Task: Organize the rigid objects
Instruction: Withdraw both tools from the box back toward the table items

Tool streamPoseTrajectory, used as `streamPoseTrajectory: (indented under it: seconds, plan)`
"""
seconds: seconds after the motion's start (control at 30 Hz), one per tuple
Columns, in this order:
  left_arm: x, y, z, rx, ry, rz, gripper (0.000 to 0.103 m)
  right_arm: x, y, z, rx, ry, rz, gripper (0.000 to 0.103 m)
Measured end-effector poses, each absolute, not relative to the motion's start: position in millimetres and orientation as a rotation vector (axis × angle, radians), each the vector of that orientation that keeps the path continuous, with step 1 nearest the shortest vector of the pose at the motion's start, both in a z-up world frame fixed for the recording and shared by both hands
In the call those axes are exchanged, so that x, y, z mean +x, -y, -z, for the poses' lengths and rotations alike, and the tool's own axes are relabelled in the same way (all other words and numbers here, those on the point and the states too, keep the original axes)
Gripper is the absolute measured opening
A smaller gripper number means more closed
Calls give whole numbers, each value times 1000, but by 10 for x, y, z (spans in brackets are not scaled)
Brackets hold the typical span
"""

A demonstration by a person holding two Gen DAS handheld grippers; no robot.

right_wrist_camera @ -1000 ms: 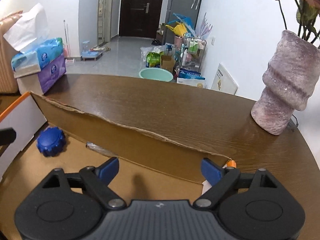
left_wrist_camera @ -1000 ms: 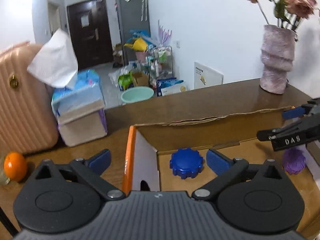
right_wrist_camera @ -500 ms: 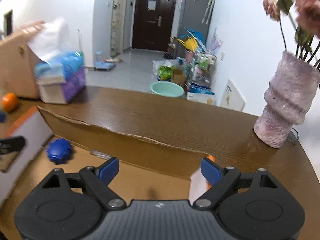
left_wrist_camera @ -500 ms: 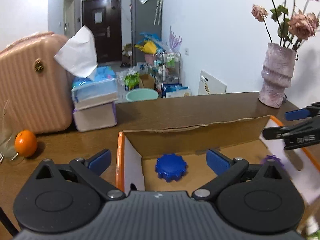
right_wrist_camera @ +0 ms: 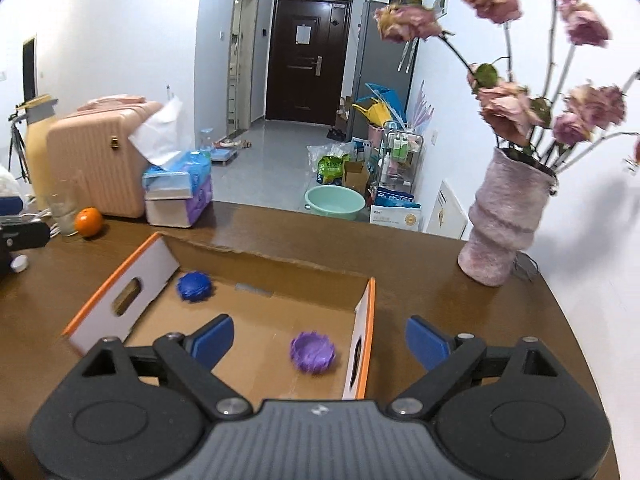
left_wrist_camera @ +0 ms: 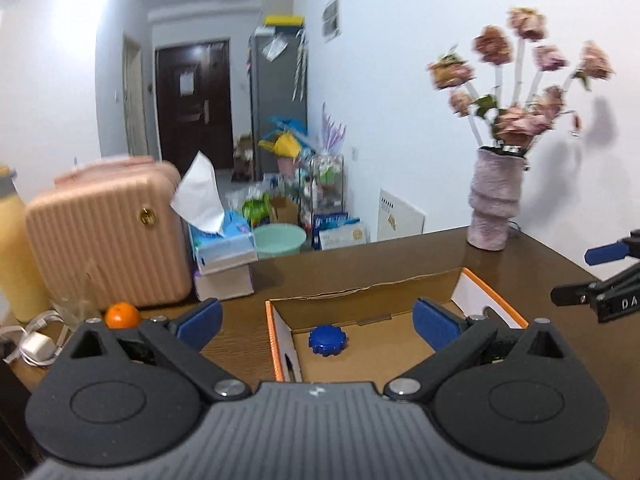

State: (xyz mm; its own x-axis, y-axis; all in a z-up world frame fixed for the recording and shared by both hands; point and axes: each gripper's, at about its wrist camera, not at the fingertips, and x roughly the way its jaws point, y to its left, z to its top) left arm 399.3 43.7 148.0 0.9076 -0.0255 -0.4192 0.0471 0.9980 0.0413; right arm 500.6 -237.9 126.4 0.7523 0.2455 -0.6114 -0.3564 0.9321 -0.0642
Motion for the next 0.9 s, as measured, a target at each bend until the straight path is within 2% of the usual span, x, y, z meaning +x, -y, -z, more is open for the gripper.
streamPoseTrajectory:
  seconds: [0.27,0.37,0.47,0.6,0.9]
  plan:
    - [2864,-397,-1237,48,-319,51,103,3834,2509,-1262,-105,-474,-329,93]
    - [2414,-350,-1061,54,-269,66,103,3342,2543,-1145,-80,-393,-325,102]
    - [2069,-284,-907,92,-244,69,103,2907,2548,-989,-100,-300,-347,103]
    - [1717,-239,-799,81,-230,67,103,2512,2462,-836,-162,-283,-356,103]
    - [1057,-287,-704,47,-103,28,103,1736,2536,-549,-39,-217,-316,103]
